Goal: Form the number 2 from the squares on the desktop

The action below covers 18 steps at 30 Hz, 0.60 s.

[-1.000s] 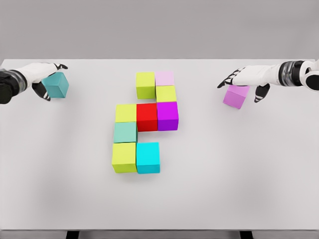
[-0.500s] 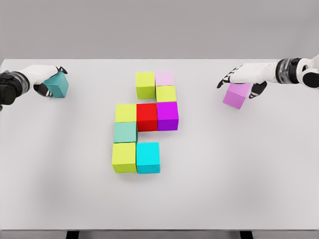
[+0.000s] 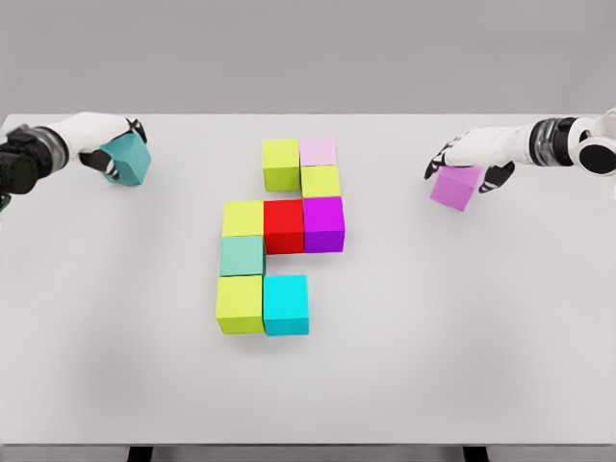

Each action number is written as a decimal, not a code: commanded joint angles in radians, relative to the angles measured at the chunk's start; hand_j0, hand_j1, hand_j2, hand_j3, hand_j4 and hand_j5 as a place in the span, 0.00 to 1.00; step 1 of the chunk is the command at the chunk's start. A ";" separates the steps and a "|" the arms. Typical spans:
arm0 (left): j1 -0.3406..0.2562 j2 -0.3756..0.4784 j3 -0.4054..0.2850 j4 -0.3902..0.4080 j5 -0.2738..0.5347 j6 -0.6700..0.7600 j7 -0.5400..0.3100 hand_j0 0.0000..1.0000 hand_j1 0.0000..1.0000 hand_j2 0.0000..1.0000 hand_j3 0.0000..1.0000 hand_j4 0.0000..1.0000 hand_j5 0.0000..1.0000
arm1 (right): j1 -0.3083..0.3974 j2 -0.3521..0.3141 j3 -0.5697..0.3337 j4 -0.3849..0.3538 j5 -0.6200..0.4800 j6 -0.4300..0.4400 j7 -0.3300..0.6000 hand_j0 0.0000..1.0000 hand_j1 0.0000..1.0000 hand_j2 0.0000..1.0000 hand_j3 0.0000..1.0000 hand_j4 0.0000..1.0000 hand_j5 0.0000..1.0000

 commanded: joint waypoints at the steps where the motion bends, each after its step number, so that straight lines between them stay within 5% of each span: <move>1: 0.000 0.004 0.002 -0.049 0.030 0.000 0.000 0.43 0.43 0.43 0.43 0.43 0.43 | 0.000 0.000 -0.001 0.000 -0.001 0.001 0.000 0.80 0.80 0.80 0.80 0.80 0.80; 11: -0.006 -0.007 -0.002 -0.115 0.091 0.003 0.000 0.43 0.43 0.43 0.43 0.43 0.43 | 0.005 0.001 0.008 -0.011 -0.002 0.001 0.000 0.66 0.66 0.66 0.66 0.66 0.66; 18: -0.023 -0.065 -0.026 -0.110 0.090 0.002 0.005 0.43 0.43 0.43 0.43 0.43 0.43 | 0.005 -0.005 0.001 -0.028 -0.009 0.001 0.000 0.64 0.64 0.64 0.64 0.64 0.64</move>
